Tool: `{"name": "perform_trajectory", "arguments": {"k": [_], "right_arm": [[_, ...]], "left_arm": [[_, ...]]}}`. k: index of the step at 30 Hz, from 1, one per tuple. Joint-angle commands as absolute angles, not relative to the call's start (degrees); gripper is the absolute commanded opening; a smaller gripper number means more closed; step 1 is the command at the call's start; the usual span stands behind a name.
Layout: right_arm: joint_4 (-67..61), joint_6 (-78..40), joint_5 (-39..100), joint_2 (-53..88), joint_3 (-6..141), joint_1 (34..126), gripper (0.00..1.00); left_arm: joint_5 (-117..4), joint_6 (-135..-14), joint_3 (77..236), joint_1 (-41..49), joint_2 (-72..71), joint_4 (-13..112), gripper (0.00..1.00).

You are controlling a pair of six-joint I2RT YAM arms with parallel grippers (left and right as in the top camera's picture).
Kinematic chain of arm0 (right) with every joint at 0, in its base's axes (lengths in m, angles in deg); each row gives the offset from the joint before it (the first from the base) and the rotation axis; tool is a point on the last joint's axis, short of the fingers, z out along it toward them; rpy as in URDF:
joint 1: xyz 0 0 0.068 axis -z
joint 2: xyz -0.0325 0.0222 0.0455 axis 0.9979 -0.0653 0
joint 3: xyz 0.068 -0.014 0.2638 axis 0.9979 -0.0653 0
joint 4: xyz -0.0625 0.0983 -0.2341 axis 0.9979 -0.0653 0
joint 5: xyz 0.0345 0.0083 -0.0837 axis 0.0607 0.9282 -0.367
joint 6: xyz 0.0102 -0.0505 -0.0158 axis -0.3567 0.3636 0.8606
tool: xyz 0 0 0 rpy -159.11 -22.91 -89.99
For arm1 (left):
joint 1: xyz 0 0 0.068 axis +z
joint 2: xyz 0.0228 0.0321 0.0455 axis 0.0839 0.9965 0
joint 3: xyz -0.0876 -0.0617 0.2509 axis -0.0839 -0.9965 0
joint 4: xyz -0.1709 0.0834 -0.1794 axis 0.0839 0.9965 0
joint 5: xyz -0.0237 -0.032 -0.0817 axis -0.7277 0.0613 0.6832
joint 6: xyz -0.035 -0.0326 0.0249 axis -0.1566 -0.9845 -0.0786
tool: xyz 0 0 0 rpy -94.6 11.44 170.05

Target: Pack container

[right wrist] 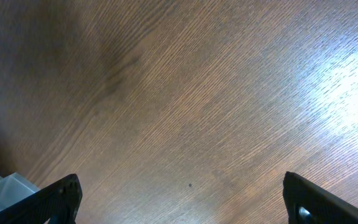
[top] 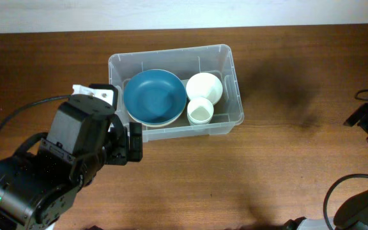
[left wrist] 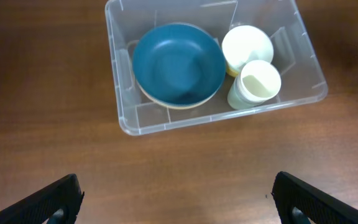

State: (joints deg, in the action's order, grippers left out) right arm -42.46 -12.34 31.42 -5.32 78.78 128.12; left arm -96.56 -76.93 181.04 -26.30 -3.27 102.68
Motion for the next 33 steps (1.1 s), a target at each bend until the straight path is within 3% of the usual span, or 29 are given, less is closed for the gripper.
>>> {"name": "perform_trajectory", "arguments": {"k": [1, 10, 16, 25, 27, 33], "right_arm": [[-42.5, -12.1, 31.6, -4.3, 78.7, 128.3, 0.99], [-42.5, -12.1, 31.6, -4.3, 78.7, 128.3, 0.99], [-42.5, -12.1, 31.6, -4.3, 78.7, 128.3, 0.99], [-42.5, -12.1, 31.6, -4.3, 78.7, 128.3, 0.99], [-42.5, -12.1, 31.6, -4.3, 78.7, 128.3, 0.99], [-42.5, -12.1, 31.6, -4.3, 78.7, 128.3, 0.99]], "left_arm": [[-97.6, -78.5, 180.4, -26.5, -4.0, 103.1, 1.00], [-98.9, -78.4, 179.6, -26.5, -3.9, 106.4, 1.00], [-100.6, -70.2, 172.4, -26.5, -3.9, 101.4, 1.00], [-94.0, -49.7, 149.6, -23.7, -11.9, 73.3, 1.00], [-91.0, -48.6, 139.1, -19.8, -18.2, 63.3, 1.00], [-88.1, -48.6, 121.2, -11.7, -32.1, 51.7, 1.00]]}}
